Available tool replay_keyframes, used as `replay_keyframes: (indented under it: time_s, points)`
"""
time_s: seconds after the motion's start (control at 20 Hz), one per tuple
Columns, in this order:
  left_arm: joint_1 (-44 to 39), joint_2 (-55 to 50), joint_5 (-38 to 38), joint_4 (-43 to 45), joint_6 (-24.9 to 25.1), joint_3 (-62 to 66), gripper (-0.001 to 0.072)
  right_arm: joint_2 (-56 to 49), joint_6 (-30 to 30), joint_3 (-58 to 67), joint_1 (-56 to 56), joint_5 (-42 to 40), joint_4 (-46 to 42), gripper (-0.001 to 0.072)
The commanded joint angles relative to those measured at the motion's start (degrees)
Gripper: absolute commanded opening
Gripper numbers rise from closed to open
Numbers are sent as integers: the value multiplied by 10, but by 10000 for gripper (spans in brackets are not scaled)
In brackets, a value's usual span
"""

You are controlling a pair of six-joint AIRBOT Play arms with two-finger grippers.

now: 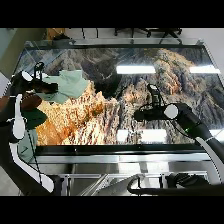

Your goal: Fold the shirts.

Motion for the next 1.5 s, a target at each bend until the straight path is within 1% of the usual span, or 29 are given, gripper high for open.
replay_keyframes:
  time_s: [0.0,0.05,0.1,0.15,0.2,0.25,0.35,0.45,0.55,0.6,0.75,0.85,0.95,1.05,1.1,1.2,1.25,1.3,1.35,1.4,1.45]
  points:
    - [-12,-23,-68,15,1,43,10,0,13,0,0,-5,-4,356]
    - [-20,-19,-84,14,2,49,8,0,13,0,-2,-5,-4,355]
    - [-31,-10,-100,14,2,53,8,0,26,0,-10,-5,-4,310]
    - [-49,7,-117,13,5,53,8,1,36,0,-26,-5,-3,119]
    - [-71,31,-137,10,10,53,8,4,36,0,-45,-5,-3,86]
    - [-94,57,-157,-4,13,53,8,7,36,0,-70,-5,3,84]
    - [-150,123,-203,-66,14,53,8,14,33,1,-123,-3,20,82]
    - [-210,183,-230,-100,-8,53,8,18,31,1,-171,18,34,82]
    - [-272,222,-252,-102,-41,52,9,19,-6,1,-204,56,37,82]
    - [-302,237,-257,-102,-50,43,9,19,-24,1,-212,71,37,84]
    - [-383,280,-228,-101,-70,-55,9,19,-46,1,-217,97,37,86]
    - [-425,293,-179,-102,-73,-135,11,19,-47,1,-216,102,37,97]
    - [-450,291,-127,-102,-82,-185,30,19,-47,1,-216,105,38,301]
    - [-454,290,-112,-100,-90,-196,692,19,-47,1,-216,118,38,303]
    - [-445,290,-123,-100,-92,-188,686,19,-46,1,-217,129,37,304]
    - [-406,290,-175,-99,-91,-155,686,19,-46,1,-217,149,37,306]
    - [-377,290,-210,-95,-90,-138,686,18,-46,1,-217,160,37,395]
    - [-348,291,-242,-79,-85,-131,686,17,-45,1,-217,172,37,517]
    - [-316,297,-264,-53,-84,-143,686,15,-42,0,-217,182,37,518]
    - [-287,306,-267,-33,-81,-171,686,10,-42,-2,-216,191,37,517]
    - [-250,318,-254,-22,-77,-212,686,5,-42,-7,-216,196,38,516]
